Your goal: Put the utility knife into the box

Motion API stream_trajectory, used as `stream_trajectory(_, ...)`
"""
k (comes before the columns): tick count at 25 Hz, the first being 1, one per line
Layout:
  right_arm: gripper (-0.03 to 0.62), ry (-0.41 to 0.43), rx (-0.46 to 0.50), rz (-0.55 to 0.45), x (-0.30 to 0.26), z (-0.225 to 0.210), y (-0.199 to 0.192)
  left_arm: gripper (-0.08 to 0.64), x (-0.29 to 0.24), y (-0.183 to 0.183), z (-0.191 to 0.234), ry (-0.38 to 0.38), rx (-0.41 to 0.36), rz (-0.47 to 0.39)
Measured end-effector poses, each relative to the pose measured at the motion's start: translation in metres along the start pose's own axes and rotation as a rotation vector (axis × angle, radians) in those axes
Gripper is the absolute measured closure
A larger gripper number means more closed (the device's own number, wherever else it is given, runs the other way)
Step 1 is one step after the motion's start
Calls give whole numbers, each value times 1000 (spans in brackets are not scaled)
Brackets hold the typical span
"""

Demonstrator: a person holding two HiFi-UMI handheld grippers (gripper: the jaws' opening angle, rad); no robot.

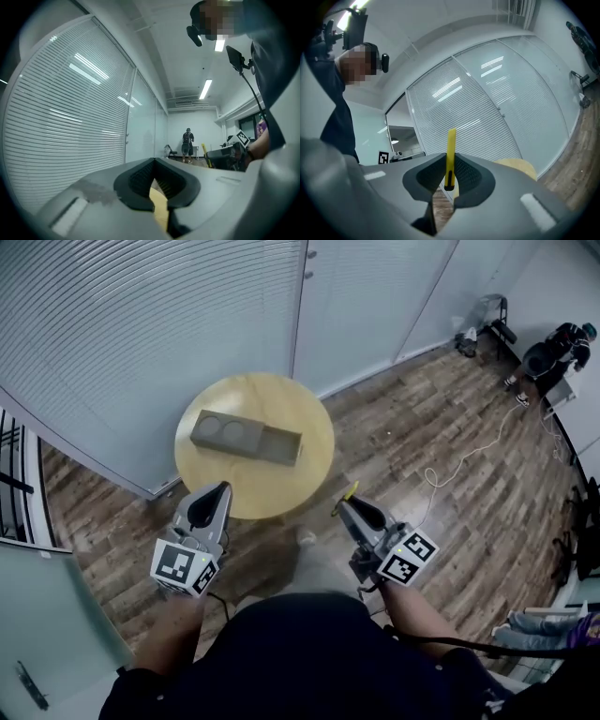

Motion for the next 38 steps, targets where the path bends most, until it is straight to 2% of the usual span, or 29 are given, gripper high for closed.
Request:
stream_trajectory(7, 532, 157, 17, 82, -92, -65, 31, 558, -46, 5, 38, 112, 20, 30)
stream_trajectory(11, 532, 245, 7, 141, -129, -106, 45, 558, -76, 12, 45, 178, -1, 26)
stream_trajectory(16, 532, 313, 18, 209, -173, -156, 61, 558, -115, 5, 59, 298, 8, 37)
stream_trajectory(21, 532, 406, 33, 282, -208, -182, 62, 558, -138, -7, 60, 408, 20, 34)
stream_trajectory(25, 532, 430, -10, 325, -228, -195, 54, 558, -151, -12, 65, 410, 27, 67)
stream_trajectory(32, 532, 356, -44, 340, -255, -204, 44, 558, -164, -22, 96, 400, 67, 95)
stream_trajectory(38, 532, 304, -61, 360, -268, -202, 20, 558, -166, -43, 121, 330, 86, 133)
Point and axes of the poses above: the fingertips, and each gripper's own axes: x backward along the fingers, z to its left, y out of its top, the point moved 10 cm from there along x, backward along the fingers, and after that the axes turned 2 degrees about -x, right-handed, at the moved point
